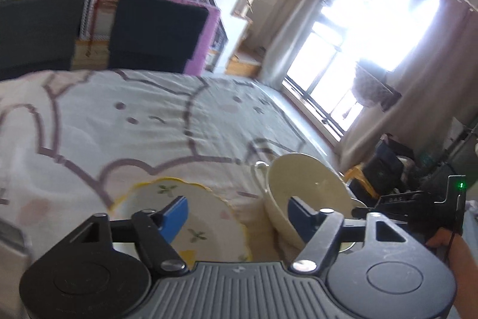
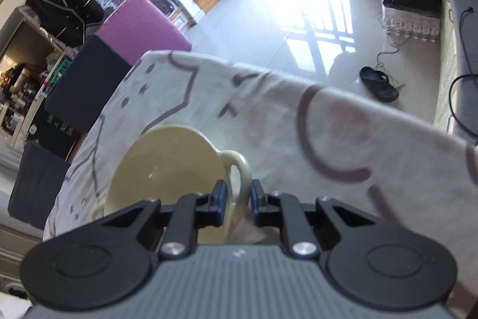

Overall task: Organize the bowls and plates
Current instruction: 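Close the left gripper on the cream bowl's other handle while the right gripper holds it, then lift the cream bowl with both grippers and carry it toward the white plate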

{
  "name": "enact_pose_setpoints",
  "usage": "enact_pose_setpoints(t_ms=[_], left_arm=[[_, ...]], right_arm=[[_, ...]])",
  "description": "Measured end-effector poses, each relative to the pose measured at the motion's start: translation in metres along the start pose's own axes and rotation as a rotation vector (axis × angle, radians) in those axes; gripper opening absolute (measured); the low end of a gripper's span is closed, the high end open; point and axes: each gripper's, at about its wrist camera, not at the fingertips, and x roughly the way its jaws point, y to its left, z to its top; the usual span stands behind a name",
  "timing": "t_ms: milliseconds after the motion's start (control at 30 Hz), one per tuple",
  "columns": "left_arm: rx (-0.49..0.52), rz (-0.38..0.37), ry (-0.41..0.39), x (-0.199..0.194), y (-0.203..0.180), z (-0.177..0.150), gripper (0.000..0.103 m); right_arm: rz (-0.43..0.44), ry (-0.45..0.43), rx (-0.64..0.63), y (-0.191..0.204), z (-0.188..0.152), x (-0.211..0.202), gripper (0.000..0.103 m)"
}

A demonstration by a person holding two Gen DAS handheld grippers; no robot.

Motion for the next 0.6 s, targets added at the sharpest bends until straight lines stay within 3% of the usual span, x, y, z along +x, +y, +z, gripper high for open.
enact_pose_setpoints(t_ms=[133, 233, 400, 467, 600], left_arm=[[-0.073, -0.032, 0.074, 0.037, -0.002, 0.01, 0.056], [-0.112, -0.055, 0.1, 0.065, -0.008, 0.02, 0.051], [-0.1, -0.03, 0.164, 0.107, -0.019, 0.035, 0.044], [-0.099, -0.004, 0.194, 0.121, -0.019, 0.039, 0.033], [-0.049, 0.013, 0.235, 0.136, -0.02, 0.044, 0.027]], right_arm=[[0.014, 0.002, -0.043, -0.002, 0.006, 0.002, 0.02], [0.029, 0.017, -0.087, -0.003, 0.01, 0.004, 0.021], [0.064, 0.028, -0.143, -0.005, 0.014, 0.004, 0.021], [0.075, 0.031, -0.161, -0.005, 0.016, 0.005, 0.021], [0.092, 0.039, -0.189, -0.005, 0.019, 0.004, 0.021]])
